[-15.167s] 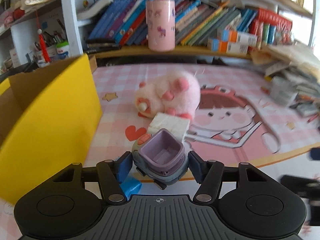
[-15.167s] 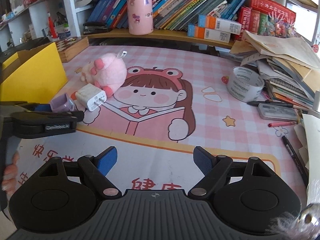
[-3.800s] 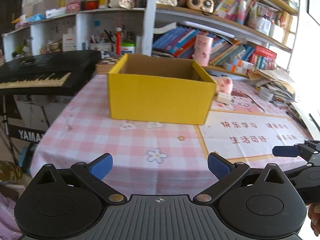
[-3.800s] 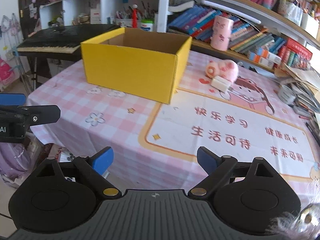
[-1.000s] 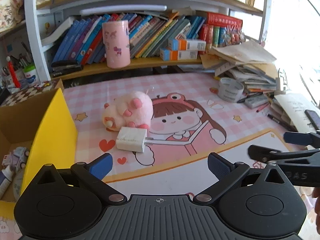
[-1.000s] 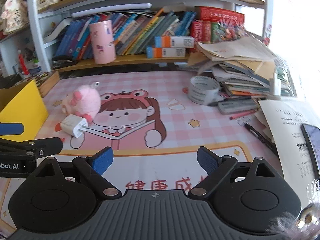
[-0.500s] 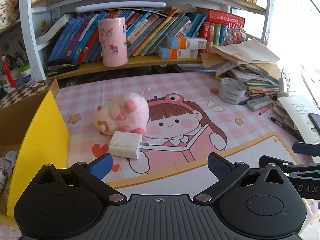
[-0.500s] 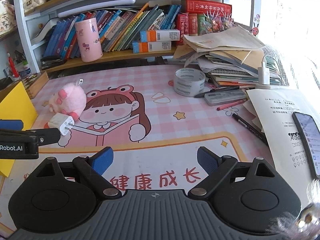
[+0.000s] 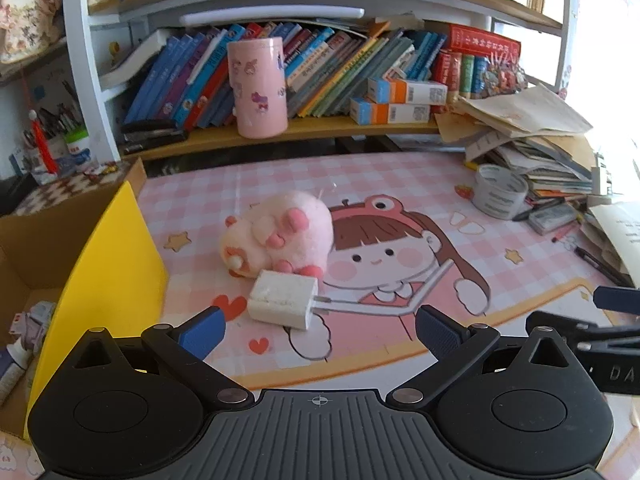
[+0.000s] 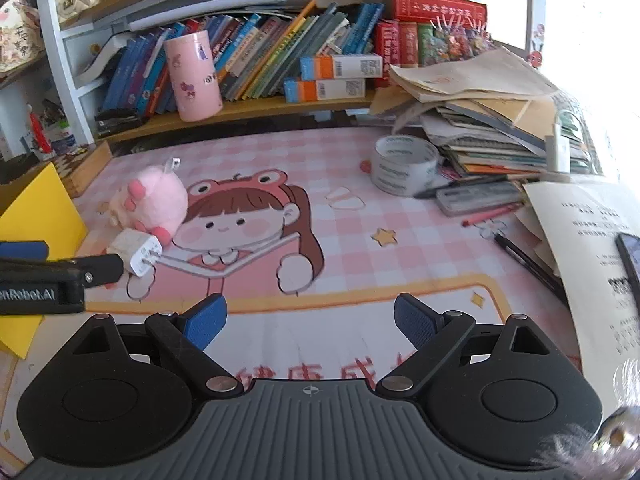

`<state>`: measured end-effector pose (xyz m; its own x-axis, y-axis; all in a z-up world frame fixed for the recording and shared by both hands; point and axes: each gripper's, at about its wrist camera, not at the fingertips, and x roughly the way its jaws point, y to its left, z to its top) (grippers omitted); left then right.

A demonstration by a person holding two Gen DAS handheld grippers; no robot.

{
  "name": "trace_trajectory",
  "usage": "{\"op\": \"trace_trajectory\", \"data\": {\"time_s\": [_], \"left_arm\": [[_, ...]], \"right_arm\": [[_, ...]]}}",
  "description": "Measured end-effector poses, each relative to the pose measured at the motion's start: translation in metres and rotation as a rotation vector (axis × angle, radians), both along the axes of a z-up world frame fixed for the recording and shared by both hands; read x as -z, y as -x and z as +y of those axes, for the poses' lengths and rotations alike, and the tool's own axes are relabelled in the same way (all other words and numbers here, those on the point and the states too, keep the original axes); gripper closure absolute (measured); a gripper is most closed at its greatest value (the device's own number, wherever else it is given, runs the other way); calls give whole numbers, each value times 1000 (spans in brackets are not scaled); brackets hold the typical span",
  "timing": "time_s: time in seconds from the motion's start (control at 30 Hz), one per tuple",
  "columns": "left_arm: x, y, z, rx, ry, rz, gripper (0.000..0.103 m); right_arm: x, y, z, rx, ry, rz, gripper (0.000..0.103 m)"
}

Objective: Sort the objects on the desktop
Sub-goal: 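Move both tools toward the plush pig and white charger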

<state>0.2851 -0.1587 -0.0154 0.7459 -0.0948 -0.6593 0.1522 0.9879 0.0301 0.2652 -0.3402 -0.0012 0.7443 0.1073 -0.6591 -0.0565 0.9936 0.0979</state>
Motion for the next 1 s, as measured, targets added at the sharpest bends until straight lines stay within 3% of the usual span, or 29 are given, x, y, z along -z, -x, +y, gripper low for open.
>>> {"op": "trace_trajectory", "data": {"time_s": [0.23,0.47,1.0], "left_arm": [[2,-5,-3,-44,-21,-35,0],[10,-12,9,-95,-45,-23,0],[52,-68,0,-115,-56,67,1]], "right_arm": [[3,-28,1,-26,-68,11,13],[8,-55,15,-106,-64,25,13],[1,-87,6,-122,-36,19,13]]}}
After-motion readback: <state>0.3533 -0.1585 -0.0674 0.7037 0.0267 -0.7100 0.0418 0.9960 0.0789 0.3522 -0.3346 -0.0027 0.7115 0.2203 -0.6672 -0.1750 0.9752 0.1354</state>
